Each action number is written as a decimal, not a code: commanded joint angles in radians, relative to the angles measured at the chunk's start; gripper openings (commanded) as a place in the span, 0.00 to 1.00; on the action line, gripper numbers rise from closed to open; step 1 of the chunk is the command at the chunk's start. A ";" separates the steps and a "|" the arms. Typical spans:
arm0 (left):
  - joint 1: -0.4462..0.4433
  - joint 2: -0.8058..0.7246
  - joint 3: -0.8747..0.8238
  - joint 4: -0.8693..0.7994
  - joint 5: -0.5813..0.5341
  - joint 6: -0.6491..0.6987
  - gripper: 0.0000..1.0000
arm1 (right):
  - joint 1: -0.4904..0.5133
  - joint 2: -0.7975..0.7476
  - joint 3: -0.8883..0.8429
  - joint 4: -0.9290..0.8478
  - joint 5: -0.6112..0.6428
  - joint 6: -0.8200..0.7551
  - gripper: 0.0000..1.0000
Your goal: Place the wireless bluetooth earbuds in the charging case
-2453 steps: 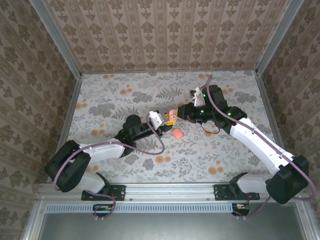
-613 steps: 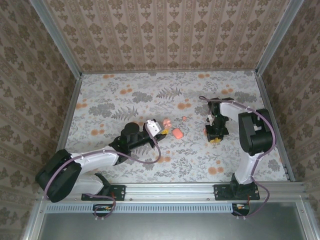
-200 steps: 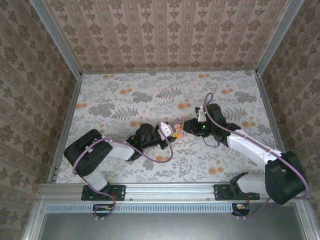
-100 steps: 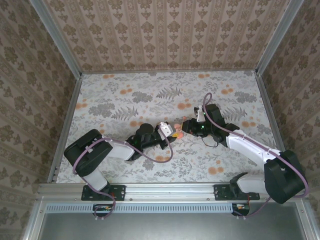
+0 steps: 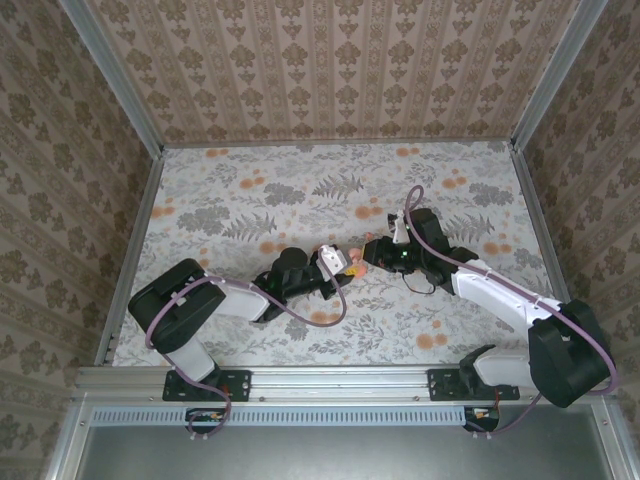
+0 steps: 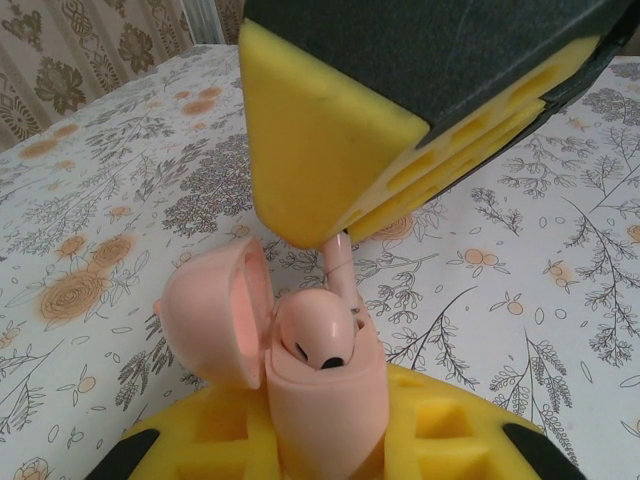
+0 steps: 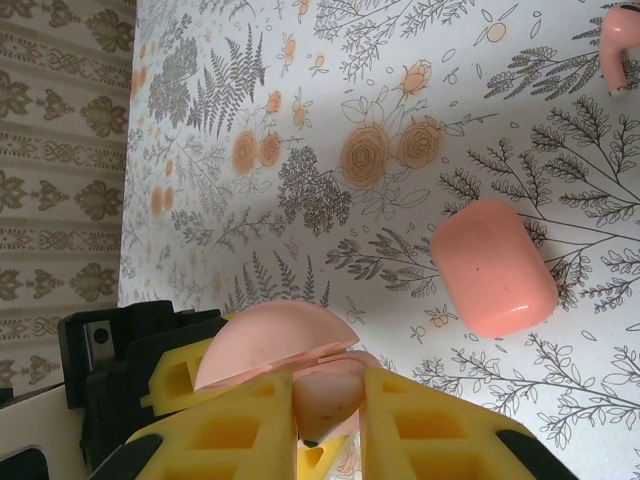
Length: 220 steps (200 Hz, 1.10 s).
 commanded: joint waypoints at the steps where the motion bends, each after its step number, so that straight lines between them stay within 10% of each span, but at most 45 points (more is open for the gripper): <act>1: -0.009 -0.013 0.020 0.036 -0.001 -0.020 0.09 | 0.015 0.002 -0.004 -0.017 0.020 -0.001 0.20; 220: -0.014 -0.027 0.021 0.036 -0.005 -0.021 0.09 | 0.049 -0.026 0.007 -0.016 0.033 0.039 0.32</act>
